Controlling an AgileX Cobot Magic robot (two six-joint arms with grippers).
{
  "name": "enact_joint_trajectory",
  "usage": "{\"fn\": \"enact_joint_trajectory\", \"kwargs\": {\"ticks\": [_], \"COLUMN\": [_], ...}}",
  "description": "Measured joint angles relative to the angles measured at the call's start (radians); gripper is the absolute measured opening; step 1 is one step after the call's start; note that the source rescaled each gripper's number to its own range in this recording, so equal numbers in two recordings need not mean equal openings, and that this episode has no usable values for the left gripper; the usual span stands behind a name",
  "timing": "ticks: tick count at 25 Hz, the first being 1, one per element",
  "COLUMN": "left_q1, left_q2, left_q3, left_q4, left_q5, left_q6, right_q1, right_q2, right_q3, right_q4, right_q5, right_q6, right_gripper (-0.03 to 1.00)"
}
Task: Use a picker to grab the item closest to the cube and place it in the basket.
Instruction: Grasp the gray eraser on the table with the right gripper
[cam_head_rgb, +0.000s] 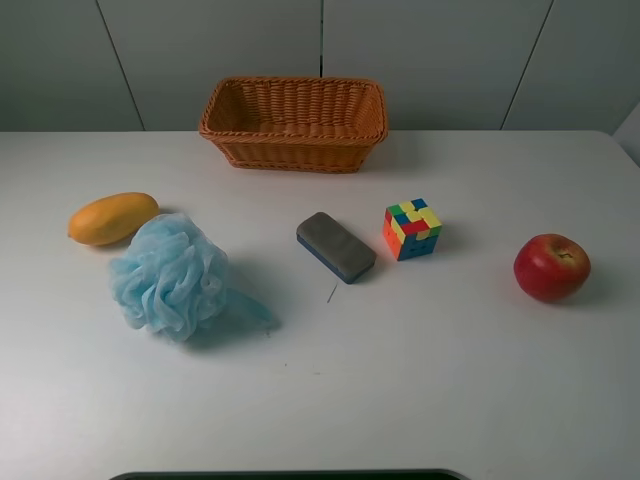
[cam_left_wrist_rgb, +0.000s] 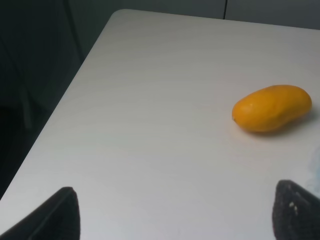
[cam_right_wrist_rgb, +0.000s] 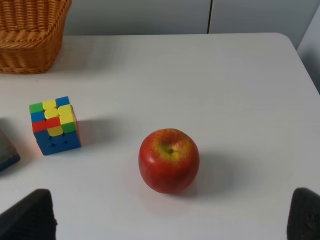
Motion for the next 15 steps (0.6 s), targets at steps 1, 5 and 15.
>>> {"fn": "enact_joint_trajectory", "kwargs": {"ticks": [1,5,15], "left_q1": [0.0,0.0,0.0], "left_q2": [0.0,0.0,0.0], "left_q3": [0.0,0.0,0.0], "left_q4": [0.0,0.0,0.0], "left_q5": [0.0,0.0,0.0], "left_q6": [0.0,0.0,0.0], "right_q1": [0.0,0.0,0.0], "right_q2": [0.0,0.0,0.024], "right_q3": [0.0,0.0,-0.006], "right_q4": [0.0,0.0,0.009], "right_q5": [0.0,0.0,-0.011], "right_q6": [0.0,0.0,-0.101], "right_gripper": [1.0,1.0,1.0]}}
